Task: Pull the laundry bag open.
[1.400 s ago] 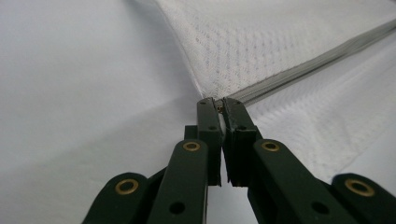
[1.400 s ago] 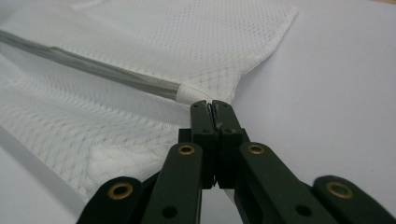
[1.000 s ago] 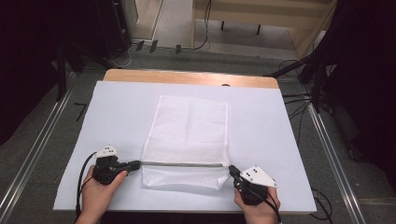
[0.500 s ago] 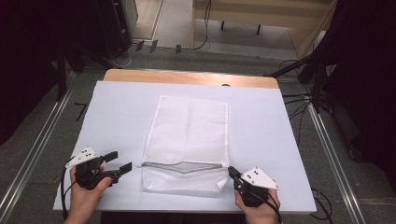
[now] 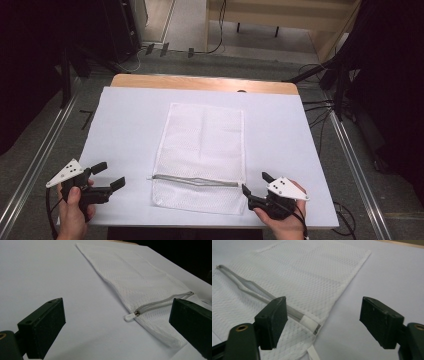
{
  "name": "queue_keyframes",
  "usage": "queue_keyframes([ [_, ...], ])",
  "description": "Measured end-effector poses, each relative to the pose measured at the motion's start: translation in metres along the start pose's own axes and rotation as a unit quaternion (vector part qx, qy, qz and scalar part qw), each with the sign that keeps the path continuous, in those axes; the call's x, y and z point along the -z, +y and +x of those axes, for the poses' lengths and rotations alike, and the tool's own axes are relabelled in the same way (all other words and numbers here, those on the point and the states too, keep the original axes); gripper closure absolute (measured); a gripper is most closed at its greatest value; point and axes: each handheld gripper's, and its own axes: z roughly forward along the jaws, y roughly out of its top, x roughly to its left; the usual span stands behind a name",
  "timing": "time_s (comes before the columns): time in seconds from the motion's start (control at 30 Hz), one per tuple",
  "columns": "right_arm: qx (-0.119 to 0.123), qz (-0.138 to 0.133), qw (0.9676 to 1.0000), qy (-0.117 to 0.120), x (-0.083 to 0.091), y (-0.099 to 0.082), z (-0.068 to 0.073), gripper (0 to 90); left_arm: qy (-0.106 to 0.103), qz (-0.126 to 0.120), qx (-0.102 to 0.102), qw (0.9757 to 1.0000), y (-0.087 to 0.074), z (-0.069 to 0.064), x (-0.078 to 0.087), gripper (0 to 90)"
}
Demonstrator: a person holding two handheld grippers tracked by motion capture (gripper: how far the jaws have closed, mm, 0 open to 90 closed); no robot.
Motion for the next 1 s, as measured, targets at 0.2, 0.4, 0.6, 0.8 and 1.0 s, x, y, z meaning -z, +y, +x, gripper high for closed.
queue_keyframes([
  [0.2,-0.023,-0.014,0.9996,-0.009,0.008,-0.001,-0.017,20.2,0.015,0.0,-0.007,0.9999,0.0,0.001,0.001,0.2],
  [0.4,-0.038,-0.023,0.9987,-0.025,0.019,-0.004,-0.039,20.2,0.019,-0.004,-0.005,0.9998,0.0,0.005,0.003,0.2],
  [0.6,-0.052,-0.026,0.9971,-0.049,0.027,-0.01,-0.061,20.2,0.025,-0.002,-0.004,0.9997,0.0,0.006,0.003,0.2],
  [0.8,-0.067,-0.026,0.9943,-0.078,0.034,-0.017,-0.083,20.2,0.03,-0.003,-0.008,0.9995,0.0,0.005,0.003,0.2],
  [1.0,-0.091,-0.029,0.9902,-0.102,0.043,-0.026,-0.104,20.3,0.03,-0.006,-0.008,0.9995,-0.001,0.007,0.004,0.2],
])
